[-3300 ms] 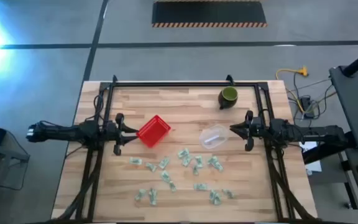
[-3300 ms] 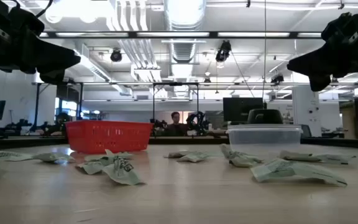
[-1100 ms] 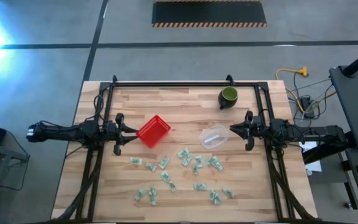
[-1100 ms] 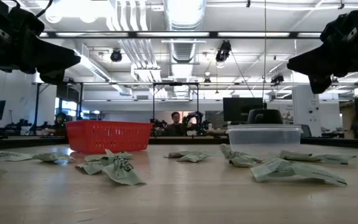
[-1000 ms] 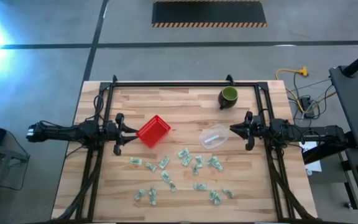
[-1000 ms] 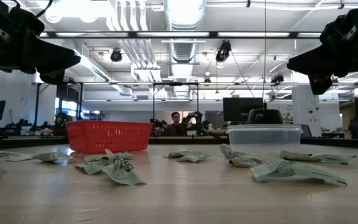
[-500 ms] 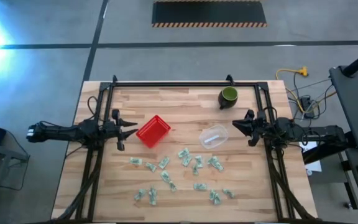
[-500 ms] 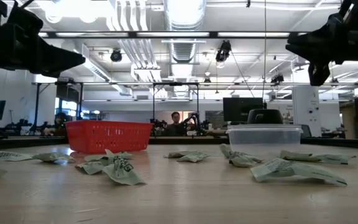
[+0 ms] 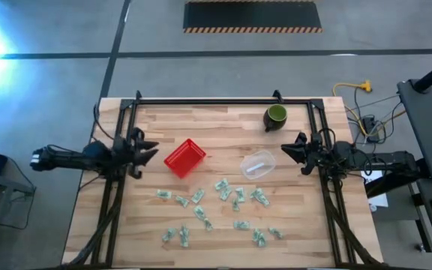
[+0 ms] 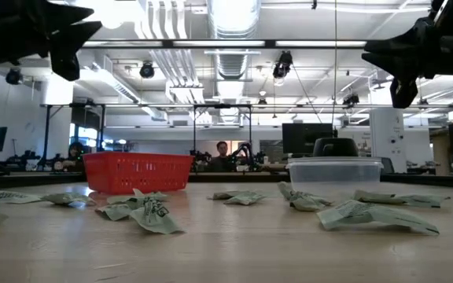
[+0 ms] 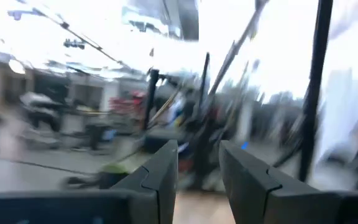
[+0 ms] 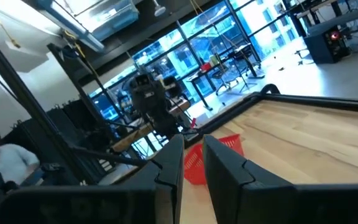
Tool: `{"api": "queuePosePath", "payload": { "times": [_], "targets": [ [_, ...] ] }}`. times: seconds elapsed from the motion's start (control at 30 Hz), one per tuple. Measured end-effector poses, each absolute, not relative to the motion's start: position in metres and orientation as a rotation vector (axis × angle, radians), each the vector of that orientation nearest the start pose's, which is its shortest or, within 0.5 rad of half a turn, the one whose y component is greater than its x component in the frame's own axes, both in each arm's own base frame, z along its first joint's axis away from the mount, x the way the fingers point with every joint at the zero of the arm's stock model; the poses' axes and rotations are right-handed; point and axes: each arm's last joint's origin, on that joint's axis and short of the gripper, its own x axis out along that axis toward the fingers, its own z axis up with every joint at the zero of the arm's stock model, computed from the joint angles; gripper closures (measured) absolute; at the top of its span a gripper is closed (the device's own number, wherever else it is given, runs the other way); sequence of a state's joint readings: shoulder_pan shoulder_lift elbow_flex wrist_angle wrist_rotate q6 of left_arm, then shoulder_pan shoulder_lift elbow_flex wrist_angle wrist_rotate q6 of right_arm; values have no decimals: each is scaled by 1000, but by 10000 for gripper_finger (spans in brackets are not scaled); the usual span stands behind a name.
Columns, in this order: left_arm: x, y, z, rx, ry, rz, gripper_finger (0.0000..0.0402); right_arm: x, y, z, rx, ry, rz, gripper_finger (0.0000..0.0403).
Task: Pick and place items into bin
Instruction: Put the stevia packet into the red bin
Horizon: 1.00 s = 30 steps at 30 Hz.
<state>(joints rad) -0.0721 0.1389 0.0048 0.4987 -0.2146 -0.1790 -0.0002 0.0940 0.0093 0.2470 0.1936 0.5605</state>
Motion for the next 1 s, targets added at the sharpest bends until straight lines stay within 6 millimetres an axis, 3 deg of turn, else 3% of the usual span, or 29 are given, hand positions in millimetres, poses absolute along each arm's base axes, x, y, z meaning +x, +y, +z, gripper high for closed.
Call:
{"api": "queuePosePath", "payload": {
  "times": [0.1,0.53,0.8,1.0],
  "targets": [
    [97,0,208,-426,-461,83,299,101,-6,183,561,-209,-145,351],
    [96,0,211,-549,-511,54,299,101,-6,184,639,-224,-133,351],
    [93,4,217,-565,-564,173,299,99,-7,193,602,-329,-147,351],
    [99,-2,227,-457,-499,-4,299,94,-7,206,541,-472,-140,351]
  ]
}}
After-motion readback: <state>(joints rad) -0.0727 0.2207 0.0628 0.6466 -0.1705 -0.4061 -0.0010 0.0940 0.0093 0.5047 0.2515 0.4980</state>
